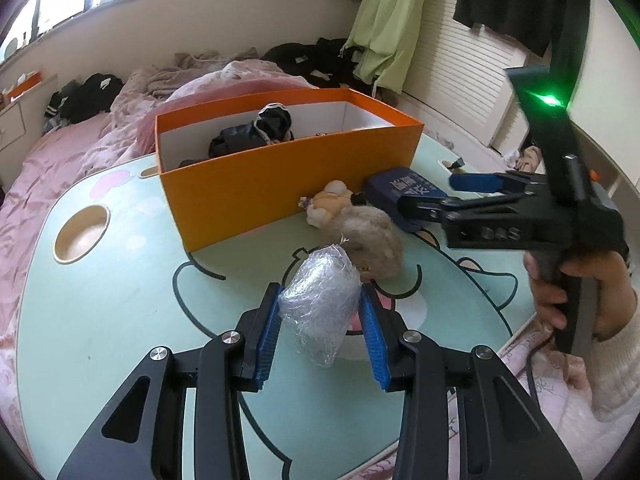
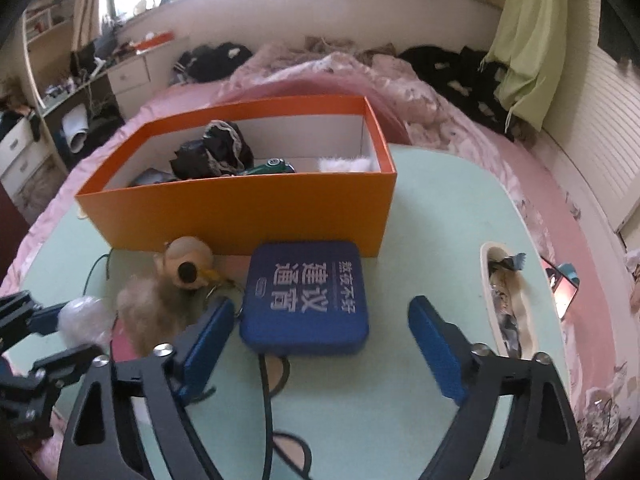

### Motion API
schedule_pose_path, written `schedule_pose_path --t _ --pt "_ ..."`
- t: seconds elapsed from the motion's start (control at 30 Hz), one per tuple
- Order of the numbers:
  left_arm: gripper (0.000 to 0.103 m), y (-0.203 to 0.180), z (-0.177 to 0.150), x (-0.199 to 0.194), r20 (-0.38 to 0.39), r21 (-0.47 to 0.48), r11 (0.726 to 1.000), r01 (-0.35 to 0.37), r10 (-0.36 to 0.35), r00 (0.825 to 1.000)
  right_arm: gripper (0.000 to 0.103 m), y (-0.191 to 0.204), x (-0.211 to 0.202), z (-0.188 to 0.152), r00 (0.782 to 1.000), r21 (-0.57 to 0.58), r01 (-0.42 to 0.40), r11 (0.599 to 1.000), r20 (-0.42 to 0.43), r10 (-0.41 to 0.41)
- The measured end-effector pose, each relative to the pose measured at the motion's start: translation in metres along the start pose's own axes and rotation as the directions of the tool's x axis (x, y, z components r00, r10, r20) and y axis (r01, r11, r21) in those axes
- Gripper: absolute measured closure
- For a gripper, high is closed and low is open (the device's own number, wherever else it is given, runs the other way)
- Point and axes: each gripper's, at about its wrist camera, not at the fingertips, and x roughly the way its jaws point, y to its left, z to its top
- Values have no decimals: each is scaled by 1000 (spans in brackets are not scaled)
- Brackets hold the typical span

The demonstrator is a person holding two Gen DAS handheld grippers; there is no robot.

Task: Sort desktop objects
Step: 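Carry the plastic bag into the orange box and release while the right gripper drops the blue tin in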

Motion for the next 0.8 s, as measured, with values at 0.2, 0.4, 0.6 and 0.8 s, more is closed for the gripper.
schedule_pose_path --t 0.2,0.4,0.6,0.8 --pt "63 4 -1 0 3 -14 1000 -2 2 1000 37 -6 1 -9 997 25 -72 997 -11 72" --pt "63 8 8 -12 37 -30 1000 11 -9 999 37 -14 -30 -14 990 62 -121 991 77 116" --pt "63 13 37 -30 117 -33 999 10 -6 993 37 -10 -67 14 967 51 -177 983 195 164" --pt "63 19 88 -17 166 -31 999 -15 20 986 37 4 -58 61 954 17 -188 982 239 179"
